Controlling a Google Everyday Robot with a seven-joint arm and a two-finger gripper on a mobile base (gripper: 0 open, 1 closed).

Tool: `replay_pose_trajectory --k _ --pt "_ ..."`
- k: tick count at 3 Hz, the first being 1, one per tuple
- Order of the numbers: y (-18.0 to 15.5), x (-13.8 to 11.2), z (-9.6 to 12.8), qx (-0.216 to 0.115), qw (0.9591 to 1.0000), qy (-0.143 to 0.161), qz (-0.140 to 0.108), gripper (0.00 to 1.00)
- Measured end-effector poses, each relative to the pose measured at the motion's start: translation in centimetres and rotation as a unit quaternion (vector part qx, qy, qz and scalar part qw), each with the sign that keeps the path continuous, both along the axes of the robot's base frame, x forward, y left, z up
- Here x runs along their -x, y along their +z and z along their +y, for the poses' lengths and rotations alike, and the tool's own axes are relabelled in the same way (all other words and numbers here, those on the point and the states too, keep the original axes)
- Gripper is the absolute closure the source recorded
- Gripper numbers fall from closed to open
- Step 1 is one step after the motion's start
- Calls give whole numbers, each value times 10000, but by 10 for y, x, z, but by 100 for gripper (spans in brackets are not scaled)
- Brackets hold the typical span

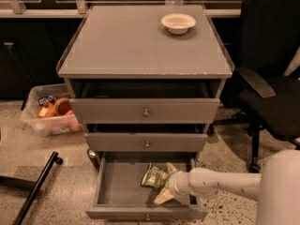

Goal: Pick green jalapeno chip bag from bottom drawer and place on counter

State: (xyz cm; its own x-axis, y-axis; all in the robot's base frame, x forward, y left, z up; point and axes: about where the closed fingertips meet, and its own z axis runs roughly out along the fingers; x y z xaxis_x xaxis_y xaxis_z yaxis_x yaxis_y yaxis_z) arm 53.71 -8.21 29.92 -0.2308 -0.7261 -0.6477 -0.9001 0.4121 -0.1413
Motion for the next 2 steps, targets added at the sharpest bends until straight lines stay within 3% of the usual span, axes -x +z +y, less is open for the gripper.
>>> replay_pose_trajectory --k 2 --pt "-75 -41 -5 -10 9999 171 -2 0"
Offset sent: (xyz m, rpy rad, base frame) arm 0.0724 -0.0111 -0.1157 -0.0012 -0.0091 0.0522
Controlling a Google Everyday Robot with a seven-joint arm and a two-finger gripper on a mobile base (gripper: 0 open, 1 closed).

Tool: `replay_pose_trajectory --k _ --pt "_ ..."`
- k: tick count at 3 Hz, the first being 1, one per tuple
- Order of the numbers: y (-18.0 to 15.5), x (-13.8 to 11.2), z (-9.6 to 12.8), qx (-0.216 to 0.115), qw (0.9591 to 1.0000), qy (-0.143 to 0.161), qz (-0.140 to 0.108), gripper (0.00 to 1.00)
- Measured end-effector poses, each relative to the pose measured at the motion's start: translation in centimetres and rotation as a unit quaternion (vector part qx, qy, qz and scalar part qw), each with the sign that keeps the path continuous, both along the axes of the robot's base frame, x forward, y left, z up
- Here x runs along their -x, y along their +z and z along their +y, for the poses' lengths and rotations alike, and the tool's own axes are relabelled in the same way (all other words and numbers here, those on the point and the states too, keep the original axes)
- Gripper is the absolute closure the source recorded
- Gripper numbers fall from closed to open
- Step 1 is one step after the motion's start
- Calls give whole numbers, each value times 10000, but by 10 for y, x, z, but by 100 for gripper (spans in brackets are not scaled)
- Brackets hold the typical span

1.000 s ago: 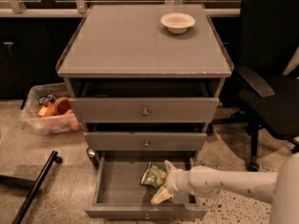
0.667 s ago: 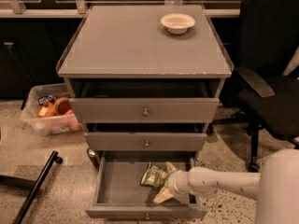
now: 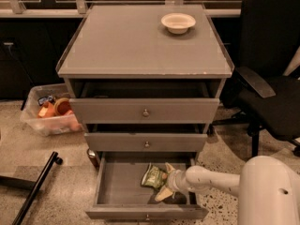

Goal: Pick green jalapeno chip bag from bottom drawer and place on counter

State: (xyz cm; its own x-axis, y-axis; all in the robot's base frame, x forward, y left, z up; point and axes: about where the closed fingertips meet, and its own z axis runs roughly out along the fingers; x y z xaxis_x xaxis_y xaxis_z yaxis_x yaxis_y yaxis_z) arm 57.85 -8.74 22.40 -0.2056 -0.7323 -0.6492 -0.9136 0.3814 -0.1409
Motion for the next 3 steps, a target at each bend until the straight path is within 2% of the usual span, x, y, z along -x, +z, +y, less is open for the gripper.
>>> replay_pose_trajectory --k 2,3 --pt "-67 -27 8 -79 9999 119 64 0" --pt "-92 -35 17 -188 9997 46 117 0"
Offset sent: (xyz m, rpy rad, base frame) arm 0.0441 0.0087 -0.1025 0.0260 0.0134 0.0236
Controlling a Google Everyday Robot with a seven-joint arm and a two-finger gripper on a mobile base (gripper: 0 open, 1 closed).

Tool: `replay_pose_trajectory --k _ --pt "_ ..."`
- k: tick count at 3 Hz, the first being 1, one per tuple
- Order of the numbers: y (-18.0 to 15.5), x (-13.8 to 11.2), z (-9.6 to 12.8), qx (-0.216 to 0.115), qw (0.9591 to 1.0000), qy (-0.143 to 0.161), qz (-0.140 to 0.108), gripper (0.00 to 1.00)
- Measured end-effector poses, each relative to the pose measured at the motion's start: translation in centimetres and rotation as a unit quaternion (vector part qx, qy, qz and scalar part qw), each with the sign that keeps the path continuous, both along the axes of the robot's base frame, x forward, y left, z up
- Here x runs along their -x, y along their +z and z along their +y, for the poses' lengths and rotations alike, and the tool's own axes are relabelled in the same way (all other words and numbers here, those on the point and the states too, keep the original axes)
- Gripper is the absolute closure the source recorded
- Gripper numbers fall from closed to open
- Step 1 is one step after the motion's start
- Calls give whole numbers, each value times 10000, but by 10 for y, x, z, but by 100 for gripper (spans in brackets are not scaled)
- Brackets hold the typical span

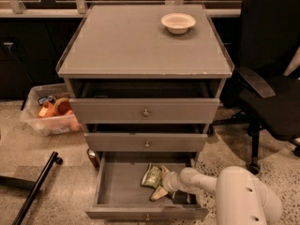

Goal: Pick green jalapeno chip bag from bottom drawer and place on counter

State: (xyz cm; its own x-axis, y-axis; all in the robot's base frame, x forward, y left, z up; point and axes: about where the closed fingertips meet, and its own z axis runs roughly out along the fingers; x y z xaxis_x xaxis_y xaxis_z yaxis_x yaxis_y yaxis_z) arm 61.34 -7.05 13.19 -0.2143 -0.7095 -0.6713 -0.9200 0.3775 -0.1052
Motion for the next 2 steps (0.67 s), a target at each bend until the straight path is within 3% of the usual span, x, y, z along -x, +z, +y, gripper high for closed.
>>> replay_pose_trajectory --k 1,2 --pt "-18 -6 11 22 9998 -148 117 0" --pt "-31 -10 17 107 9991 -289 296 19"
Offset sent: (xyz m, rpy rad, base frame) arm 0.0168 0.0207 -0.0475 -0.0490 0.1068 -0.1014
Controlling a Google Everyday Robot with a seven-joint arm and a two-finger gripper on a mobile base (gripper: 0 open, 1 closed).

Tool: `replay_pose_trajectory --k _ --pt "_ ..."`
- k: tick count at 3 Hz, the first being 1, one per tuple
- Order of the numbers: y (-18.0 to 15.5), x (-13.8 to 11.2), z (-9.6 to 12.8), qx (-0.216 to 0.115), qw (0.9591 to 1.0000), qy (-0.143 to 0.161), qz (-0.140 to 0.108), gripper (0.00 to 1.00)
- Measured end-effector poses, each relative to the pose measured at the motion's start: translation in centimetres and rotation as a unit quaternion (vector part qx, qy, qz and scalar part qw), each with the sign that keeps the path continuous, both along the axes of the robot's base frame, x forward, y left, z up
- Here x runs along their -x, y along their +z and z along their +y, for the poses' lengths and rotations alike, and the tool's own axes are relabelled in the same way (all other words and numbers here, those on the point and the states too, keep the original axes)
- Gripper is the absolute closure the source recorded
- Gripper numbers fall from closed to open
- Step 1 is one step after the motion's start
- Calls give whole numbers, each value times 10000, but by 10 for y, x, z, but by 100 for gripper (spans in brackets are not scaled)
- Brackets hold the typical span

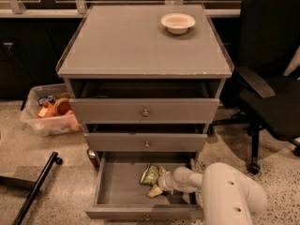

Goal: Pick green jalapeno chip bag from bottom drawer and place on counter

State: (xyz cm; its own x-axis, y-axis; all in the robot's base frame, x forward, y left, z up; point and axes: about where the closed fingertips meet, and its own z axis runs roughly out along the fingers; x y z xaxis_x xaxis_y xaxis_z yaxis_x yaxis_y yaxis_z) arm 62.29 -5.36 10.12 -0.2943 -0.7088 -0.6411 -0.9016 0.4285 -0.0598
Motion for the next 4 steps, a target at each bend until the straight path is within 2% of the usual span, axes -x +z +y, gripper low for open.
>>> replay_pose_trajectory --k 3,4 --pt "17 0 0 0 10000 -1 0 88" --pt "56 5 -22 151 9998 29 104 100"
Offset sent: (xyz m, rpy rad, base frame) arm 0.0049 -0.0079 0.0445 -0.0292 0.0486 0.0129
